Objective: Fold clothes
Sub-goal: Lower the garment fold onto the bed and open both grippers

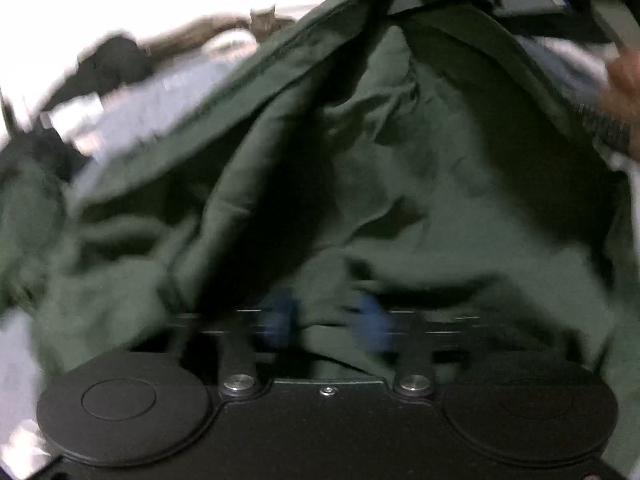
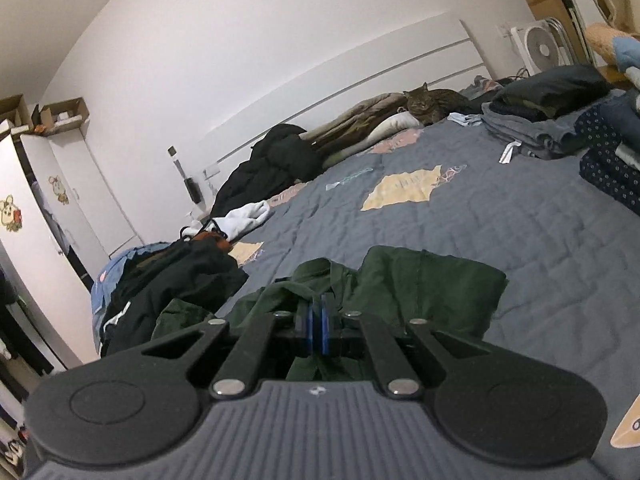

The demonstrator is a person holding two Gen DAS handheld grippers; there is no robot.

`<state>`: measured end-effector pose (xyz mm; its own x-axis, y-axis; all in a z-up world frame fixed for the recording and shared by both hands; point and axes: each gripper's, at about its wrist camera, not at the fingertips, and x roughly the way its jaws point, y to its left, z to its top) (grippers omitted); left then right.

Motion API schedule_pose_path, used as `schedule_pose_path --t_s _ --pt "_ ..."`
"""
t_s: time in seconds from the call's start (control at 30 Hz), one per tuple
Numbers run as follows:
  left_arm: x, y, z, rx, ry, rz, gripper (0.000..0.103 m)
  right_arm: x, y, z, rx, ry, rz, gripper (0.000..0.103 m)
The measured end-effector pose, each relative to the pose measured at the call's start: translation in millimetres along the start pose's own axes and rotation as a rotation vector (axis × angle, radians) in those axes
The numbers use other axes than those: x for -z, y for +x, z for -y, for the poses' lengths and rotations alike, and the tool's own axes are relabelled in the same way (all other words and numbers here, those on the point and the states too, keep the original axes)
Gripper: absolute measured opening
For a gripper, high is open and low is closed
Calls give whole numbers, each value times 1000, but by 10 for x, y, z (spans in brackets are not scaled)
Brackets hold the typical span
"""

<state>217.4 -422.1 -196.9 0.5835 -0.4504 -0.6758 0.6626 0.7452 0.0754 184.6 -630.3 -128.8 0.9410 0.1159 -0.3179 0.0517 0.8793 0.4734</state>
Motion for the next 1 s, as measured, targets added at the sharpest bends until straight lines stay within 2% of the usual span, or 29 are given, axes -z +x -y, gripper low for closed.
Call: schedule_pose_path --t_s 0.03,0.13,0.4,0.47,0.6,0.7,0.77,0.87,0.93,0.97,1.0 --pt "4 -22 -26 10 -27 5 9 4 -10 -7 0 -1 1 4" --pt "56 -225 -101 27 -65 48 6 -14 -29 -1 -1 8 6 4" --pt "144 -1174 -97 82 -83 192 5 -122 -144 -8 -4 44 41 4" --pt "201 -1365 -47 116 -87 206 5 -148 -173 -25 -2 41 44 4" --pt "321 -1542 102 155 -73 208 5 -127 -138 -55 11 1 0 4" --pt "388 -1428 103 132 -73 172 6 -51 -58 -85 28 -55 -61 4" --pt "422 -1395 39 112 -96 153 9 48 56 -106 44 -116 -142 4" --pt "463 -1527 -115 33 -117 163 20 57 81 -100 56 -155 -216 7" --pt "524 -1617 -223 -56 -135 165 65 45 78 -91 61 -173 -258 8" --pt "551 -1629 -293 -96 -142 163 70 39 77 -87 64 -183 -279 8" --pt "570 -1616 -364 -119 -147 154 70 11 51 -91 62 -188 -285 8"
